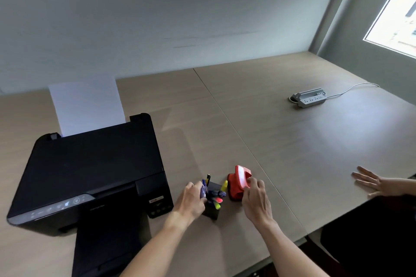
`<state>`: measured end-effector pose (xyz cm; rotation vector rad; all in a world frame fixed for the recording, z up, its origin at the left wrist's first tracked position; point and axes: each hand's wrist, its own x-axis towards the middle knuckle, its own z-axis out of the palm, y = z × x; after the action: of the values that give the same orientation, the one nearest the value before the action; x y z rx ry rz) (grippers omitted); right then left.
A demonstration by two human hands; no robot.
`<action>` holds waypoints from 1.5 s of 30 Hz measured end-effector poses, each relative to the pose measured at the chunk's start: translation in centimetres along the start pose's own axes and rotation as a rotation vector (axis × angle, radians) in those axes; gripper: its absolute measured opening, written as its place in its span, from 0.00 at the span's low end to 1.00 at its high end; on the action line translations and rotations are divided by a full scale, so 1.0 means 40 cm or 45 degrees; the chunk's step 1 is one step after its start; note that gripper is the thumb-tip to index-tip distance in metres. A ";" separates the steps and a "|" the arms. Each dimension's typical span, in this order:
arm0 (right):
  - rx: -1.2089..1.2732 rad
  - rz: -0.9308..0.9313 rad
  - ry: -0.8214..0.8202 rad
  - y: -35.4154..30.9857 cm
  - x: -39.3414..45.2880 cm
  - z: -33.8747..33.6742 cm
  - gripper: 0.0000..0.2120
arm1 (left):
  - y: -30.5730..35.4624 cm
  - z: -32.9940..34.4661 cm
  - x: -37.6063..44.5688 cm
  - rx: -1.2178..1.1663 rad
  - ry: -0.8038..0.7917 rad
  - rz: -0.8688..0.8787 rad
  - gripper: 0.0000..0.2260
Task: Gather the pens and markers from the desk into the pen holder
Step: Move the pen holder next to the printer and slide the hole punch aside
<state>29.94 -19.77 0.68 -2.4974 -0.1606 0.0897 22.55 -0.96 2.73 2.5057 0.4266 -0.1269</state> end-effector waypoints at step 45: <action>-0.287 -0.039 0.070 -0.026 0.182 0.159 0.15 | -0.104 -0.176 0.444 -0.057 0.300 -0.701 0.09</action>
<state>36.40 -14.20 -3.96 -2.7176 -0.1952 -0.0108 37.92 11.14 3.00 2.3030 1.1953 -0.0340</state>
